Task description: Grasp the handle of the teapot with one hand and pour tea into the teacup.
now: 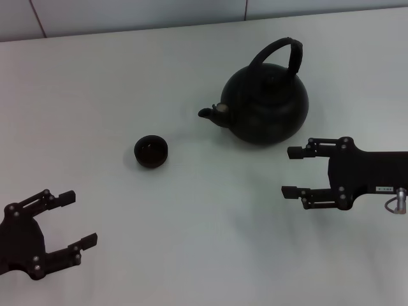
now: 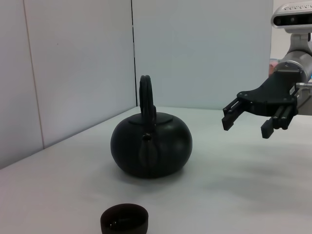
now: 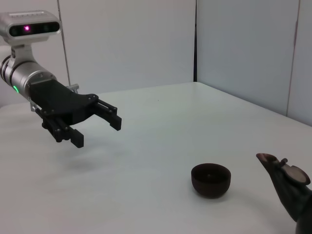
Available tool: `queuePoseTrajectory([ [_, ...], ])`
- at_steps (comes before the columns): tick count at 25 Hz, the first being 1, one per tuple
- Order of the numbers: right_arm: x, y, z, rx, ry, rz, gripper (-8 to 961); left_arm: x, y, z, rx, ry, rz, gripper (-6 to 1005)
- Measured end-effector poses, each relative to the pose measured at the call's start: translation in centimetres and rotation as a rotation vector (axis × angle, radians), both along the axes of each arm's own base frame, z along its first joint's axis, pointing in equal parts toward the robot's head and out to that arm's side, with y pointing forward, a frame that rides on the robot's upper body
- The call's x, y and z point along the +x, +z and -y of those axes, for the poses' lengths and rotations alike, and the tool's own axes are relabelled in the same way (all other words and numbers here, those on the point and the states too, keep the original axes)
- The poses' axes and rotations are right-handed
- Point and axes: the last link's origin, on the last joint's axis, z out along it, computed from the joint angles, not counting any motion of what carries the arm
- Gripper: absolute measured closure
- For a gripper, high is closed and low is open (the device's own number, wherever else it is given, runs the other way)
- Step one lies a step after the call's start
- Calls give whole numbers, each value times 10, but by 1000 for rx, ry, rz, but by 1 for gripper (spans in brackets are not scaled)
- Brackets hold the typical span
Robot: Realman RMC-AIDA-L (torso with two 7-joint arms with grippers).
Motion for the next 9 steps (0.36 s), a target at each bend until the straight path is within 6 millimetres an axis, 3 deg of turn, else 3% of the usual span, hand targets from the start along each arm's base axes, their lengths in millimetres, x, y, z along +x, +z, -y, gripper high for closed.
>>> queuePoseTrajectory([
  [9,1,0,1,-1,-4,1,222,2,-1,-4,2,-5,0,199],
])
